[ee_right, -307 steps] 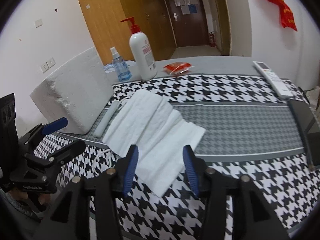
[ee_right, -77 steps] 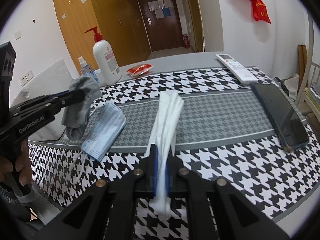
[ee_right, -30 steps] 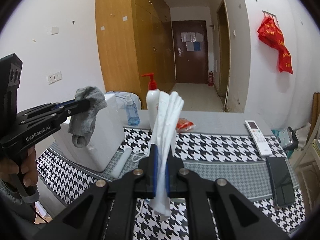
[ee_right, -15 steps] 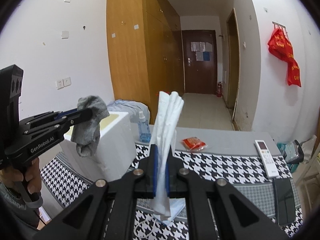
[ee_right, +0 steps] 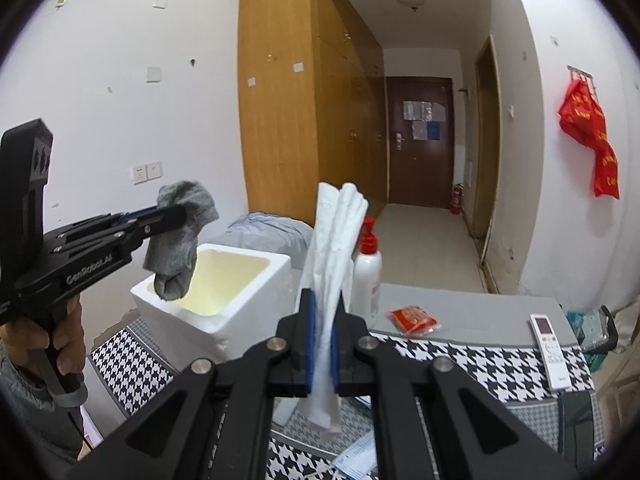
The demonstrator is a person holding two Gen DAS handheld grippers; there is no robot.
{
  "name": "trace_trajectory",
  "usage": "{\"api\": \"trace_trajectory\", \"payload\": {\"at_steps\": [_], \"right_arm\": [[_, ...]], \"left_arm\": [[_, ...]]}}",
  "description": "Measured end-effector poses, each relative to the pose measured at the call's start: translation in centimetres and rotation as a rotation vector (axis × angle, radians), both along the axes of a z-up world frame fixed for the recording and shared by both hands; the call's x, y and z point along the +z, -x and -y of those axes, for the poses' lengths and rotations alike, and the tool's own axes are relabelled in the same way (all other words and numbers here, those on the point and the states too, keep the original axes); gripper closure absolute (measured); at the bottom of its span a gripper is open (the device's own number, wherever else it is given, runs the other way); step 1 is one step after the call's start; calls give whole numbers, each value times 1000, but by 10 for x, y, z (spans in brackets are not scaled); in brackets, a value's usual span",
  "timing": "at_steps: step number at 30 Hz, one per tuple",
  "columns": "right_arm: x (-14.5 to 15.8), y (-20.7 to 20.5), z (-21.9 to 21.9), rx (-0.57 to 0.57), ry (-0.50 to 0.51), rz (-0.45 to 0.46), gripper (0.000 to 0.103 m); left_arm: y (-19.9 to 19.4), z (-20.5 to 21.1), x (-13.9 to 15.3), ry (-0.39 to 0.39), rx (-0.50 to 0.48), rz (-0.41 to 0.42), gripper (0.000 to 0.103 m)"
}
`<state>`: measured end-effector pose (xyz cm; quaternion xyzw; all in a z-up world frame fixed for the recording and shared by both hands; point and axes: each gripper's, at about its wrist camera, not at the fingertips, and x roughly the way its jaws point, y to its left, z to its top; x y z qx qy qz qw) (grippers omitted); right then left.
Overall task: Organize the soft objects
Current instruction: 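Carry the grey sock and white mask over the white foam box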
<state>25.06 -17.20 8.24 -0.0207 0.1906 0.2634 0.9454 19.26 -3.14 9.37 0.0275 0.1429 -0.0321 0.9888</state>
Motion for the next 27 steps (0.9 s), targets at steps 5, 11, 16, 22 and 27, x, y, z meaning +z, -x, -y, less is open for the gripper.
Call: {"api": "trace_trajectory", "payload": {"at_steps": [5, 11, 16, 22, 27], "right_arm": [[2, -1, -15, 43, 4, 6, 94], [3, -6, -35, 98, -5, 4, 94], [3, -10, -54, 129, 29, -4, 94], [3, -11, -62, 145, 40, -3, 94], [0, -14, -64, 139, 47, -15, 94]], "left_arm": [[-4, -17, -3, 18, 49, -20, 93], [-10, -34, -11, 23, 109, -50, 93], [-13, -46, -12, 33, 137, -53, 93], [-27, -55, -18, 40, 155, -79, 93], [-42, -58, -29, 55, 141, -138, 93]]}}
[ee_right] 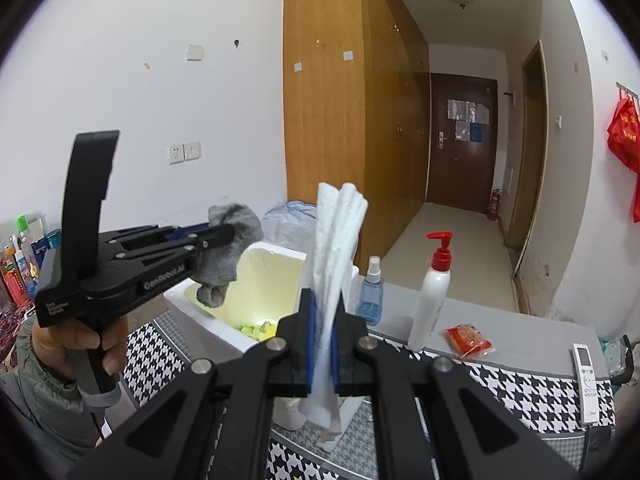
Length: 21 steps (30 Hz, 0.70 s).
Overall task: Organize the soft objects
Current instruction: 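Carry the grey sock and white mask over the white foam box, then open the left gripper to drop the grey sock into the foam box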
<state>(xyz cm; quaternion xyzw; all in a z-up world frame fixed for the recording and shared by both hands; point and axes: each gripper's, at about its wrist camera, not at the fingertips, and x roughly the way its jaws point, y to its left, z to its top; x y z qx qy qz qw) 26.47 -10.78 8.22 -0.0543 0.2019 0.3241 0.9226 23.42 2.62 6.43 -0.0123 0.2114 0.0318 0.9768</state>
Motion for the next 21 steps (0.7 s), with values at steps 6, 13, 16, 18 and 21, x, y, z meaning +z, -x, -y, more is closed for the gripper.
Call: {"api": "trace_trajectory", "payload": {"at_steps": [6, 13, 16, 18, 21], "right_arm": [[-4, -8, -3, -12, 13, -20, 94], [-6, -13, -7, -34, 31, -32, 94], [-5, -11, -7, -34, 24, -28, 94], [-3, -10, -8, -30, 14, -29, 94], [-2, -9, -12, -20, 14, -26, 94]], "left_arm": [[-13, -2, -15, 8, -16, -75, 72], [2, -12, -10, 23, 26, 15, 3], [12, -16, -6, 17, 46, 63, 1], [15, -19, -4, 19, 46, 70, 1], [20, -27, -1, 20, 58, 76, 1]]}}
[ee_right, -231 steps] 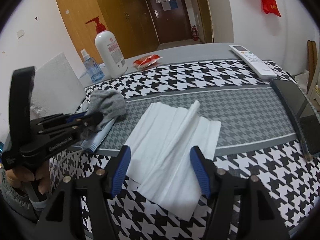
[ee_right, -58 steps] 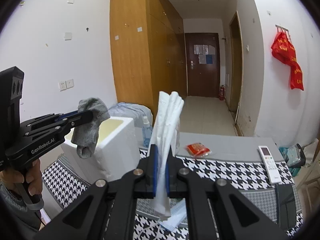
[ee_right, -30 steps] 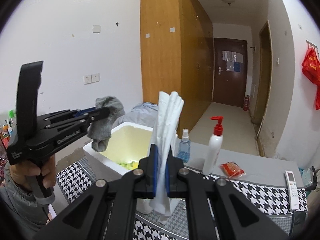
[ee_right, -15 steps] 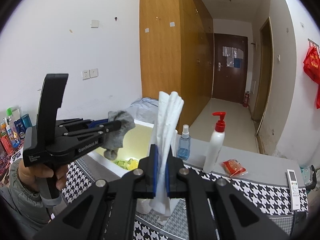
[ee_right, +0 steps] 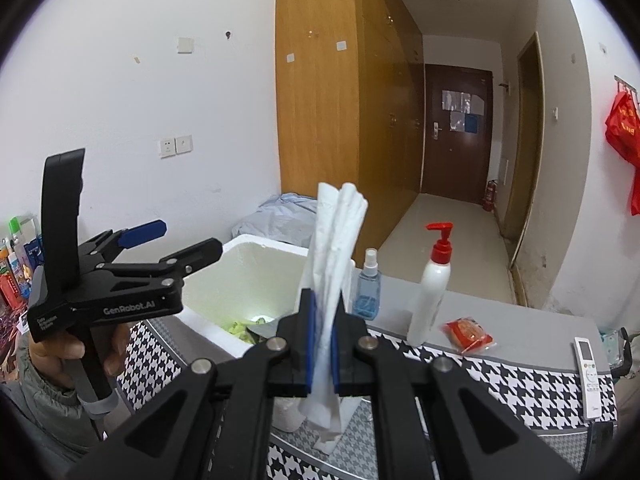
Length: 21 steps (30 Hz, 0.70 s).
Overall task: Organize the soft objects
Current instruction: 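Open the left gripper to drop the grey sock into the foam box, then lower the white mask into the foam box and open the right gripper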
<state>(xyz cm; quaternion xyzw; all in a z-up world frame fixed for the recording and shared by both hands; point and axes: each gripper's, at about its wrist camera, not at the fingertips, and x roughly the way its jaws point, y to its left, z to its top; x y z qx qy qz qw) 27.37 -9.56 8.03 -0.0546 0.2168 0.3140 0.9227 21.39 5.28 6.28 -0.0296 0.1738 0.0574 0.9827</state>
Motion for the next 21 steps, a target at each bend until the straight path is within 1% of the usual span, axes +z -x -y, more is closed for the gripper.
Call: {"api": "trace_trajectory", "payload": {"at_steps": [10, 13, 21], "right_arm": [[1, -3, -25, 31, 8, -7, 94], [1, -5, -34, 39, 10, -18, 94], [-1, -12, -55, 66, 19, -36, 94]], "left_arm": [[22, -27, 6, -33, 82, 37, 1], [27, -36, 5, -33, 115, 49, 1], [38, -51, 1, -27, 152, 49, 1]]}}
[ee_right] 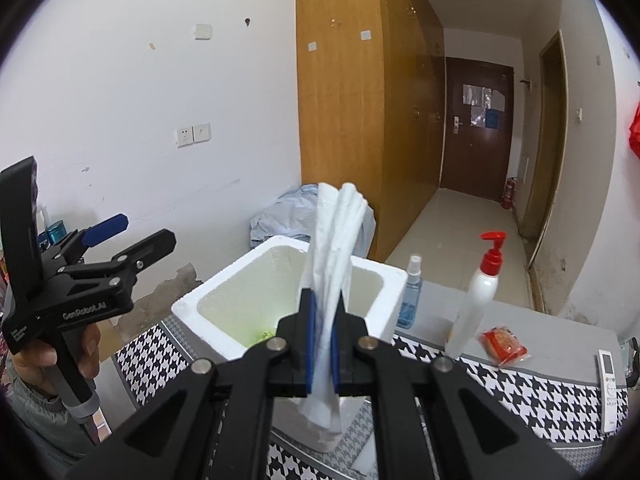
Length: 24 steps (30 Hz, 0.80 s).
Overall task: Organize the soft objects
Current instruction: 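Lower the white mask into the foam box and open the right gripper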
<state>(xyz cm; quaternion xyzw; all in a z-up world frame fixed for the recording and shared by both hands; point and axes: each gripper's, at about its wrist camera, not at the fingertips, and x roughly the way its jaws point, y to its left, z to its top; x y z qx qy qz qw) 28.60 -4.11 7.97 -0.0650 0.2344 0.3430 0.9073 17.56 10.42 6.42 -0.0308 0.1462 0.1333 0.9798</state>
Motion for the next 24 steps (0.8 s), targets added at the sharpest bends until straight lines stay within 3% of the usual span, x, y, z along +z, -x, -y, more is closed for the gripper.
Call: {"api": "trace_trajectory", "payload": {"at_steps": [18, 20, 22, 24], "right_arm": [[-12, -23, -33, 45, 45, -63, 92], [-13, -26, -34, 38, 51, -67, 77], [-13, -29, -33, 39, 42, -74, 27], [-14, -31, -31, 36, 21, -80, 11]], "left_arm": [[7, -6, -12, 32, 1, -8, 1], [8, -5, -12, 20, -3, -4, 1], [10, -6, -12, 15, -3, -1, 1], [10, -7, -12, 18, -1, -1, 1]]}}
